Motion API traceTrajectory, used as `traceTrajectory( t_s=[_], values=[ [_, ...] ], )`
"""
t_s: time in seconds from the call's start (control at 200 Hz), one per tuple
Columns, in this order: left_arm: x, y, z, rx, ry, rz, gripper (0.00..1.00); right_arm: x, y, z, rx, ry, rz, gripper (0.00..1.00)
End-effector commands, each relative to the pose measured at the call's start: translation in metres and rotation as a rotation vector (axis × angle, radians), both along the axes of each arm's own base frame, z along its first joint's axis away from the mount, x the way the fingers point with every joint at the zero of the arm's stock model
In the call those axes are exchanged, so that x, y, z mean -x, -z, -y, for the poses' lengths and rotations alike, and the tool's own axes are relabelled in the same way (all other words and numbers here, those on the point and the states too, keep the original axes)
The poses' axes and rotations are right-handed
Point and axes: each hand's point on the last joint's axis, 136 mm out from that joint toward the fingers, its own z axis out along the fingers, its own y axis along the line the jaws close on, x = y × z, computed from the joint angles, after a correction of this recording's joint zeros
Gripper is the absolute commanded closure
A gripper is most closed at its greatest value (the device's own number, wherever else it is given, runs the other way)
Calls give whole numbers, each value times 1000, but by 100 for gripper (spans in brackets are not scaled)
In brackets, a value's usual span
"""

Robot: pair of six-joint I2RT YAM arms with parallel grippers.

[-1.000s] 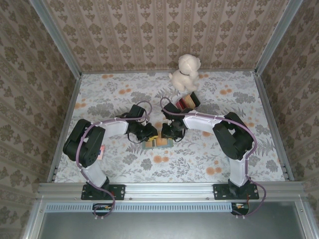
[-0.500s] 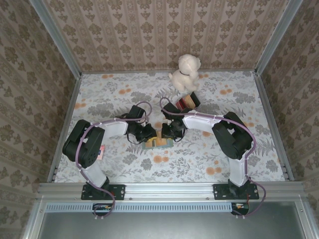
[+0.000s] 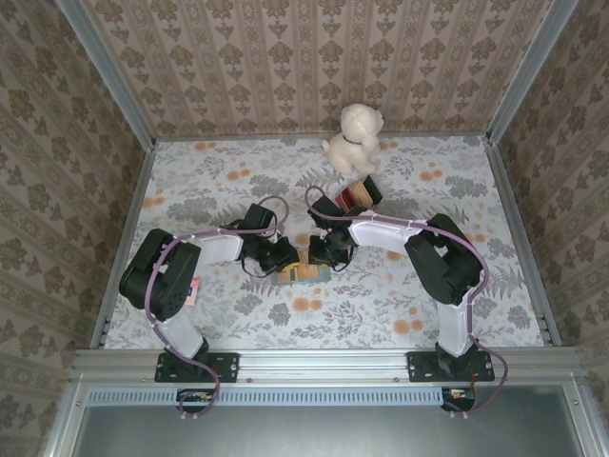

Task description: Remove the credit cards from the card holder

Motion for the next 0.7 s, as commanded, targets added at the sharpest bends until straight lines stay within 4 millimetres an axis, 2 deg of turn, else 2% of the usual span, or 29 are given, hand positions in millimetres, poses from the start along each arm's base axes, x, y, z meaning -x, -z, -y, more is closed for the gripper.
traceTrajectory(
  t_s=[0.0, 0.225, 0.35, 0.45, 0.48, 0.565, 0.695],
  values=[
    [3, 0, 5, 39, 14, -7, 92, 12, 22, 5, 44, -25, -62, 78],
    [9, -6, -21, -40, 10, 6, 97, 9, 24, 15, 94, -2, -47, 79],
    [12, -14, -36, -61, 3, 24, 100, 6, 22, 17, 94, 6, -41, 79],
    [16, -21, -41, -60, 6, 41, 100, 5, 18, 15, 82, 7, -37, 79],
    [10, -22, -48, -59, -23, 44, 100, 5, 16, 14, 73, 5, -37, 79],
    [8, -27, -45, -32, -28, 58, 100, 3, 11, 9, 43, -5, -29, 79],
    [4, -30, -29, 43, -20, 66, 88, 5, 11, 2, 16, -20, -49, 79]
  ],
)
